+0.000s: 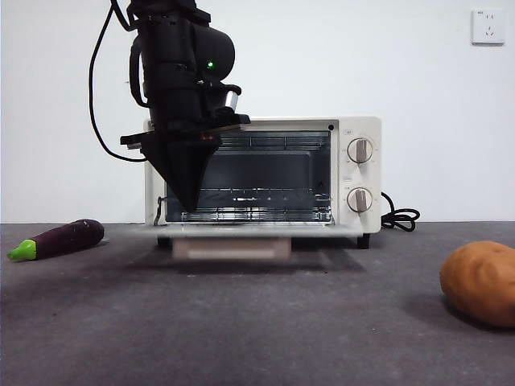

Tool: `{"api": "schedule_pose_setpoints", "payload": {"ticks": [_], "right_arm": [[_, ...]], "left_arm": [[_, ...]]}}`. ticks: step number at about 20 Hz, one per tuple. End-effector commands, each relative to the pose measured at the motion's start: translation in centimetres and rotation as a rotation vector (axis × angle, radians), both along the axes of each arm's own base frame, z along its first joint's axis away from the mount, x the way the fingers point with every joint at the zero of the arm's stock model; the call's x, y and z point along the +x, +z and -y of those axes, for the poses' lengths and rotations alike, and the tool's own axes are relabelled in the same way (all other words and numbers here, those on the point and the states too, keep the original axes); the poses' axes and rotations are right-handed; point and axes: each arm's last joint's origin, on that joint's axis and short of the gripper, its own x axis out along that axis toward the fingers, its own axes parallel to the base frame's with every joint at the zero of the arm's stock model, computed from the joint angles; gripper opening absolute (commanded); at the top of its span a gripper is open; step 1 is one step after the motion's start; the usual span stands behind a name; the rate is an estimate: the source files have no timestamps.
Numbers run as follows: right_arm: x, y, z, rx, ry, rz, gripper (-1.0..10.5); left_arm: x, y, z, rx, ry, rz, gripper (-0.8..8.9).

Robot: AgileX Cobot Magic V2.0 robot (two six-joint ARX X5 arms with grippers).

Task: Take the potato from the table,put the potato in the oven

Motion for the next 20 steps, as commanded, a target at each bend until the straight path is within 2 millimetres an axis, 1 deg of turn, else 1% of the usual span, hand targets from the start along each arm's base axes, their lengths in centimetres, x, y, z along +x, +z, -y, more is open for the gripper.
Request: {"api": "schedule_pose_setpoints", "payload": {"ticks": [1, 4, 6, 9, 12, 13, 14, 15, 16, 18, 20], "right_arm": [[0.1, 0.1, 0.0, -0.009, 0.009, 0.016, 0.0], [0.1, 0.1, 0.0, -0.009, 0.009, 0.016, 0.0], [0.1, 0.1, 0.0, -0.013, 0.013, 0.020, 0.0], [0.1, 0.1, 0.0, -0.012, 0.015, 0.017, 0.0], [0.0, 0.1, -0.2, 0.012, 0.040, 0.009, 0.1], [-0.1, 0.1, -0.5, 0.021, 0.060, 0.007, 0.1], [-0.1, 0.1, -0.9, 0.024, 0.083, 0.006, 0.4], [-0.1, 0.1, -1.4, 0.027, 0.104, 0.003, 1.0], [-0.2, 0.1, -2.0, 0.028, 0.131, 0.003, 1.4], [-0.3, 0.2, -3.5, 0.030, 0.202, 0.009, 1.4], [-0.4, 0.3, -5.1, 0.004, 0.263, 0.036, 1.4]], "left_arm": [[0.1, -0.6, 0.1, 0.007, 0.009, -0.020, -0.06], [-0.4, -0.4, 0.2, 0.023, 0.001, -0.047, -0.06], [-0.9, 0.3, 0.3, 0.017, -0.006, -0.036, -0.06], [-2.1, 2.8, 0.2, -0.011, -0.021, 0.012, -0.06], [-4.4, 6.6, -0.4, -0.051, -0.041, 0.081, -0.06], [-5.4, 8.2, -0.8, -0.072, -0.047, 0.115, -0.06], [-6.5, 9.9, -1.3, -0.096, -0.051, 0.156, -0.06], [-7.6, 11.6, -1.9, -0.124, -0.054, 0.202, -0.06], [-8.9, 13.4, -2.7, -0.153, -0.054, 0.251, -0.06], [-11.7, 16.6, -4.5, -0.206, -0.052, 0.339, -0.06], [-14.8, 19.4, -6.7, -0.245, -0.044, 0.424, -0.06]]}}
